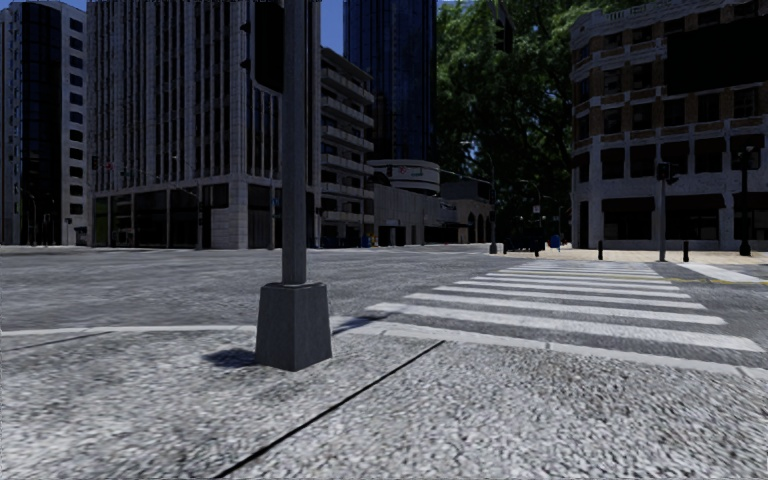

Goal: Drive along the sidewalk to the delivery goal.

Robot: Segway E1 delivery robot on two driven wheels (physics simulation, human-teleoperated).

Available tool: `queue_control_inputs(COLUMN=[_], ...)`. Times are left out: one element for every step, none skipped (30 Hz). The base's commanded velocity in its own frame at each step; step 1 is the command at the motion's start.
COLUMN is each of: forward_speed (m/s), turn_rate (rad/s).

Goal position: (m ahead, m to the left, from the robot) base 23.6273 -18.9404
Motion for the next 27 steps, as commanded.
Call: queue_control_inputs(forward_speed=[1.22, 1.22, 1.22, 1.22, 1.22, 1.22, 1.22, 1.22, 1.22, 1.22, 1.22, 1.22, 1.22, 1.22, 1.22, 1.26, 1.88, 1.96, 1.98, 1.98, 1.98, 1.98, 1.98, 1.98, 1.98, 1.98, 1.98], turn_rate=[-0.53, -0.53, -0.53, -0.53, -0.53, -0.53, -0.53, -0.53, -0.53, -0.53, -0.53, -0.53, -0.53, -0.53, -0.53, -0.53, -0.53, -0.53, -0.53, -0.53, -0.53, -0.51, -0.5, -0.5, -0.5, -0.5, -0.46])
